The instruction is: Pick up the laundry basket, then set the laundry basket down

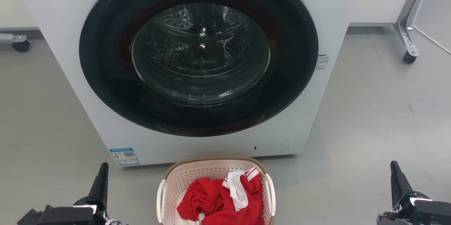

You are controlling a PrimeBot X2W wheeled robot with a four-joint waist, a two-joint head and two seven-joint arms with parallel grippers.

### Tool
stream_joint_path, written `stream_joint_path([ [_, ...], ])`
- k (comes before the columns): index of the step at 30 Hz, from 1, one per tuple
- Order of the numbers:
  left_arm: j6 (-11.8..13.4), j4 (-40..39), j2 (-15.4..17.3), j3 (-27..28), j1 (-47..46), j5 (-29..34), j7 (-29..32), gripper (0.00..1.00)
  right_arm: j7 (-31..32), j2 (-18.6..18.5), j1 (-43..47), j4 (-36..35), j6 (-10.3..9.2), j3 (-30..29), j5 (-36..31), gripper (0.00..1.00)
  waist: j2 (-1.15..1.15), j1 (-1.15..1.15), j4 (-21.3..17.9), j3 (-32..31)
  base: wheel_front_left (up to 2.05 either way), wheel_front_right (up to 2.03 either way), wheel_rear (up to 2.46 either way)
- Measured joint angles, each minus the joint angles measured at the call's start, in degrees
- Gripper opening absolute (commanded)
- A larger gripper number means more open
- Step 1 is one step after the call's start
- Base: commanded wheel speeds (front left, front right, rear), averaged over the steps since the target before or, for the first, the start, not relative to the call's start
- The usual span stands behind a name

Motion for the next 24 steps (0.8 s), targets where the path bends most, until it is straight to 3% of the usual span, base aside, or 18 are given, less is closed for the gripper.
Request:
stream_joint_path([
  [24,0.0,0.0,0.0,0.0,0.0,0.0,0.0,0.0,0.0,0.0,0.0,0.0,0.0,0.0,0.0,0.0,0.0,0.0,0.0,0.0,0.0,0.0,0.0],
])
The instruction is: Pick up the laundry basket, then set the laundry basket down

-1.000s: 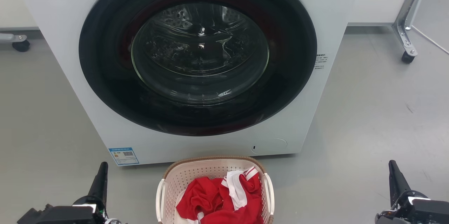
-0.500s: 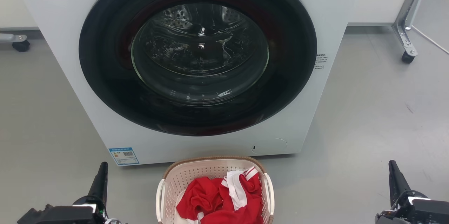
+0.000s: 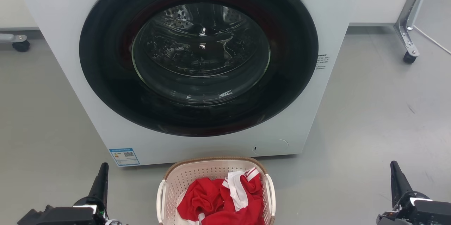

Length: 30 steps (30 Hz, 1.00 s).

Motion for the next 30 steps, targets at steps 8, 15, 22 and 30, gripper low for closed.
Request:
stream_joint_path([
  [8,0.0,0.0,0.0,0.0,0.0,0.0,0.0,0.0,0.0,0.0,0.0,0.0,0.0,0.0,0.0,0.0,0.0,0.0,0.0,0.0,0.0,0.0,0.0],
  [15,0.0,0.0,0.0,0.0,0.0,0.0,0.0,0.0,0.0,0.0,0.0,0.0,0.0,0.0,0.0,0.0,0.0,0.0,0.0,0.0,0.0,0.0,0.0],
  [22,0.0,0.0,0.0,0.0,0.0,0.0,0.0,0.0,0.0,0.0,0.0,0.0,0.0,0.0,0.0,0.0,0.0,0.0,0.0,0.0,0.0,0.0,0.0],
  [30,0.0,0.0,0.0,0.0,0.0,0.0,0.0,0.0,0.0,0.0,0.0,0.0,0.0,0.0,0.0,0.0,0.0,0.0,0.0,0.0,0.0,0.0,0.0],
])
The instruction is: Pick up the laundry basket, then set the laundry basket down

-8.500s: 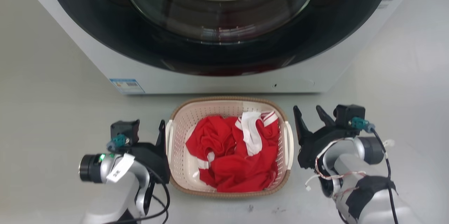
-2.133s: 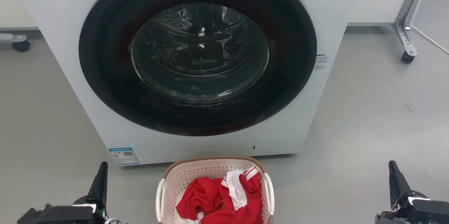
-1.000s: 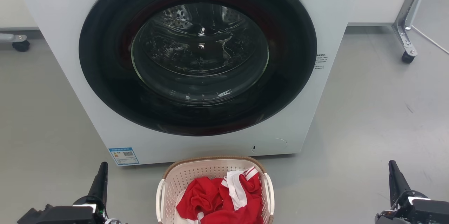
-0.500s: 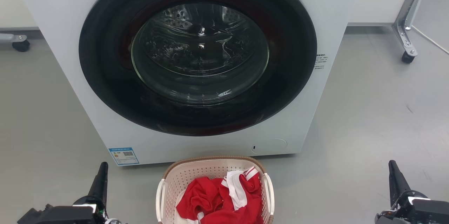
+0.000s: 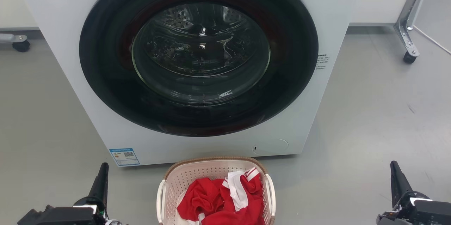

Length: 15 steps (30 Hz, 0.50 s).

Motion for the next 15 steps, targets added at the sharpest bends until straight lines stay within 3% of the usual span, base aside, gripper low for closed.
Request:
stream_joint_path([
  [15,0.0,0.0,0.0,0.0,0.0,0.0,0.0,0.0,0.0,0.0,0.0,0.0,0.0,0.0,0.0,0.0,0.0,0.0,0.0,0.0,0.0,0.0,0.0],
])
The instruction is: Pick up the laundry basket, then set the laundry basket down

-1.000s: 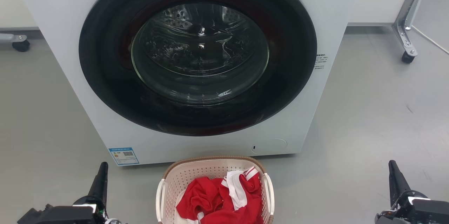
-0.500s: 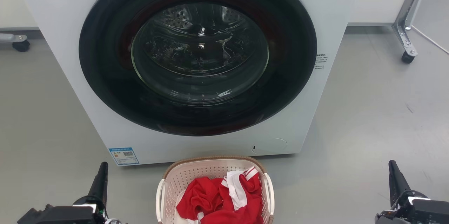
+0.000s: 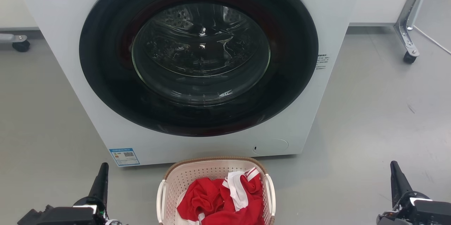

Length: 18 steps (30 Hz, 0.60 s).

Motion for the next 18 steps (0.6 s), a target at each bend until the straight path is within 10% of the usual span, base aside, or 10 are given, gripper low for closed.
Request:
stream_joint_path([
  [18,0.0,0.0,0.0,0.0,0.0,0.0,0.0,0.0,0.0,0.0,0.0,0.0,0.0,0.0,0.0,0.0,0.0,0.0,0.0,0.0,0.0,0.0,0.0],
])
